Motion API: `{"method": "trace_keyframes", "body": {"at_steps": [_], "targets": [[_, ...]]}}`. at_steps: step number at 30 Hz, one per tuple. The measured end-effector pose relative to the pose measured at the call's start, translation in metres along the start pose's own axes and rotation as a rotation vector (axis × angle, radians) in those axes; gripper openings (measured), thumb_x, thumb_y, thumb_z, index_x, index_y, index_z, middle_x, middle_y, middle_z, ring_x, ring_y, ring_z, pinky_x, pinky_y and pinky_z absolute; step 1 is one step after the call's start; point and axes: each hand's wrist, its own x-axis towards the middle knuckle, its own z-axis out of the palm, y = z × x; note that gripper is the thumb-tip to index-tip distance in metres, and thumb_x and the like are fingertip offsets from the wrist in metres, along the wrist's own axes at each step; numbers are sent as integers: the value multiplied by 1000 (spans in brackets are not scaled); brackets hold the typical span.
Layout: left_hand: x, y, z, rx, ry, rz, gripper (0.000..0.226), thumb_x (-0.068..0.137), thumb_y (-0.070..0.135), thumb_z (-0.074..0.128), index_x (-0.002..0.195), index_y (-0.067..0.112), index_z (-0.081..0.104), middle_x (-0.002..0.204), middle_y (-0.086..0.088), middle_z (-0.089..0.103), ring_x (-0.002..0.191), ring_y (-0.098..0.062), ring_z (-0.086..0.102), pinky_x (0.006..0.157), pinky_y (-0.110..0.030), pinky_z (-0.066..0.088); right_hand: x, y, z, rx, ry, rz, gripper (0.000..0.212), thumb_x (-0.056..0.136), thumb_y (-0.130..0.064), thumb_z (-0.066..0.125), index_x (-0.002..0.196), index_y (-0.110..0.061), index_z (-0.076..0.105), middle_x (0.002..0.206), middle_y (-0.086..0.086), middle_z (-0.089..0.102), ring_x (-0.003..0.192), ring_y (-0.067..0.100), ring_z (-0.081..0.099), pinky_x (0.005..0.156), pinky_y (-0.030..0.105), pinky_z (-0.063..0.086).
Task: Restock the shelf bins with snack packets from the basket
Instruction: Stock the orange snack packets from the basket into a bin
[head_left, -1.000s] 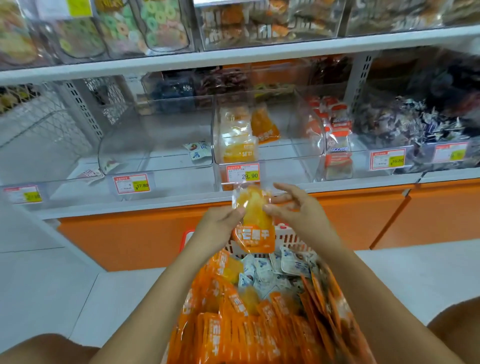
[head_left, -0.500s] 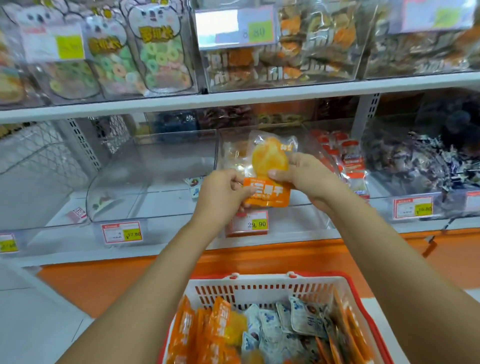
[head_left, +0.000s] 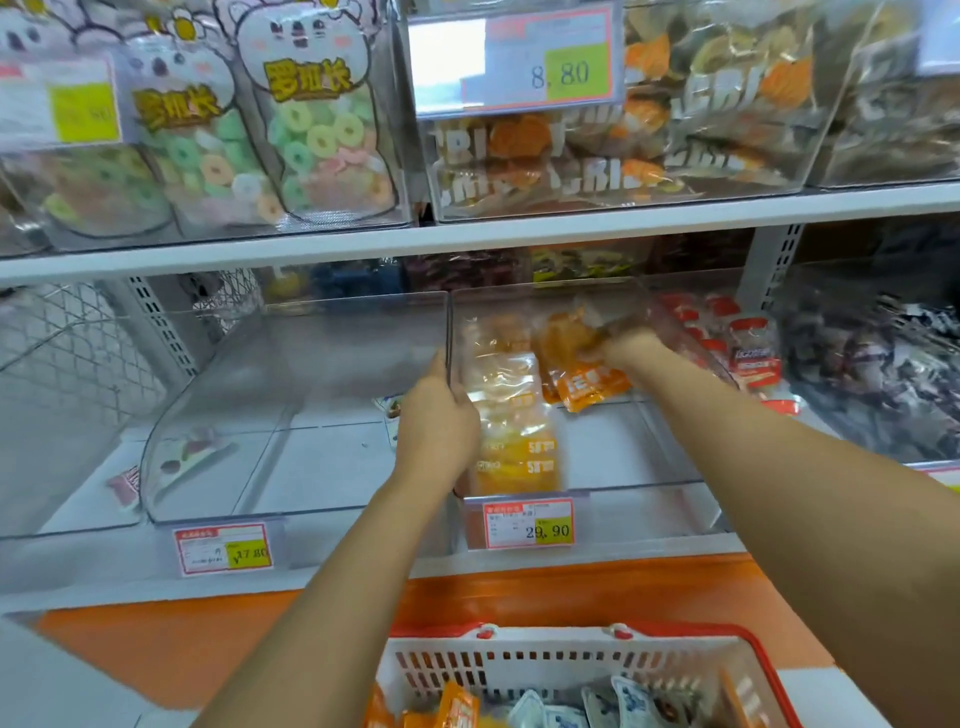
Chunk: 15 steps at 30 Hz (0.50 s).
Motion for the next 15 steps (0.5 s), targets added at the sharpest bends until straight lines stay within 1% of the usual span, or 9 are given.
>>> {"method": "trace_keyframes", "body": {"at_steps": [2, 4, 6, 8, 9, 11, 12, 13, 15], "targets": [[1, -2, 2, -22, -37, -16, 49, 99, 9, 36, 148, 17, 33, 118, -11, 63, 96, -27, 61, 83, -37, 52, 19, 4, 11, -153, 43, -9, 42, 97, -28, 51, 132, -5, 51, 135, 15, 53, 125, 27, 50, 94, 28, 41], [2, -2, 1, -39, -42, 7, 47, 100, 9, 36, 145, 20, 37, 115, -8, 64, 96, -25, 61, 84, -38, 53, 32, 6, 20, -181, 79, -65, 40, 97, -32, 50, 128, -7, 54, 132, 12, 55, 123, 25, 51, 98, 27, 39], [3, -3, 1, -23, -41, 15, 46, 100, 10, 36, 145, 21, 38, 113, -7, 64, 97, -24, 61, 85, -37, 53, 40, 8, 26, -228, 44, -79, 38, 95, -30, 54, 122, -4, 59, 124, 15, 60, 114, 28, 56, 88, 28, 41], [1, -2, 1, -9, -38, 13, 46, 100, 10, 36, 145, 21, 36, 114, -6, 64, 97, -23, 61, 84, -35, 52, 46, 13, 34, -171, 52, -50, 40, 94, -28, 54, 122, 0, 55, 121, 19, 60, 108, 30, 58, 75, 27, 39], [1, -1, 1, -7, -38, 14, 47, 100, 10, 36, 146, 22, 36, 113, -7, 64, 96, -23, 61, 83, -35, 52, 46, 15, 38, -152, 55, -40, 45, 93, -27, 56, 127, 2, 49, 122, 19, 58, 108, 31, 57, 74, 27, 37], [0, 0, 1, -8, -36, 15, 47, 100, 10, 36, 146, 22, 33, 110, -9, 64, 94, -26, 63, 81, -37, 53, 48, 19, 45, -116, 59, -12, 65, 89, -28, 64, 137, 3, 33, 126, 18, 53, 113, 32, 54, 76, 29, 38], [-1, 0, 0, -5, -35, 10, 49, 100, 11, 36, 147, 22, 31, 110, -10, 65, 94, -27, 63, 81, -39, 54, 49, 20, 46, -126, 40, -10, 73, 84, -29, 71, 137, 2, 31, 125, 16, 54, 114, 32, 54, 78, 30, 40], [-1, 0, 0, 1, -32, 7, 49, 100, 11, 36, 148, 21, 29, 110, -11, 65, 94, -28, 63, 82, -40, 54, 49, 20, 46, -157, 8, -20, 75, 79, -30, 76, 134, -1, 36, 122, 14, 56, 111, 30, 56, 80, 30, 43], [-1, 0, 1, 8, -27, 4, 50, 100, 11, 36, 149, 21, 29, 109, -11, 65, 94, -29, 64, 82, -42, 54, 52, 23, 45, -172, -77, -29, 62, 74, -29, 80, 123, -5, 51, 115, 12, 62, 101, 28, 61, 83, 32, 47]]}}
